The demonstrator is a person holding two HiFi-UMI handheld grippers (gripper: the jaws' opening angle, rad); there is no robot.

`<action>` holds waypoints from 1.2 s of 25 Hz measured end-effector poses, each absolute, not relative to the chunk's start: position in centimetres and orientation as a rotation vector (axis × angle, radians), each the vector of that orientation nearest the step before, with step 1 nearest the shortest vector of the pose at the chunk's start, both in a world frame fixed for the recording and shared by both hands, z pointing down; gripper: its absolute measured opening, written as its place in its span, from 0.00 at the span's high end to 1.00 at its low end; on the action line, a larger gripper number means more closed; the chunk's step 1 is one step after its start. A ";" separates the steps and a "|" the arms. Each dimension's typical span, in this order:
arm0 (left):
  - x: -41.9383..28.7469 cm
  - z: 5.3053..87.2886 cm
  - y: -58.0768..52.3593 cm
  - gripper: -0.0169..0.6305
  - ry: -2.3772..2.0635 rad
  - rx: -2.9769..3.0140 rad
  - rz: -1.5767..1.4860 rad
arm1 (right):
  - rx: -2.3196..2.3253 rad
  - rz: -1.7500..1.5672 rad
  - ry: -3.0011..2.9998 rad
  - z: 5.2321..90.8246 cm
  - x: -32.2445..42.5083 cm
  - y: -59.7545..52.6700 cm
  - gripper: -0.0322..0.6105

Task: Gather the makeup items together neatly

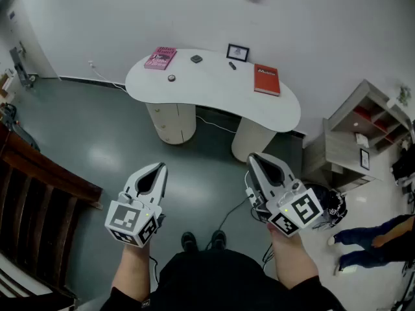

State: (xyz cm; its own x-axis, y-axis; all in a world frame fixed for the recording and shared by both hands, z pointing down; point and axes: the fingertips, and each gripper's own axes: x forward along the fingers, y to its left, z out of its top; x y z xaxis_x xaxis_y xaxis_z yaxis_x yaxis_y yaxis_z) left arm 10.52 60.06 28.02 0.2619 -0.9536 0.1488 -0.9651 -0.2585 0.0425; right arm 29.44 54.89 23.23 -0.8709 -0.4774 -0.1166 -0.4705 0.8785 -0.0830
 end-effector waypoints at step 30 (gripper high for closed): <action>15.1 28.5 56.9 0.95 -1.885 2.359 0.123 | -0.604 -0.129 2.876 23.4 36.0 52.4 0.89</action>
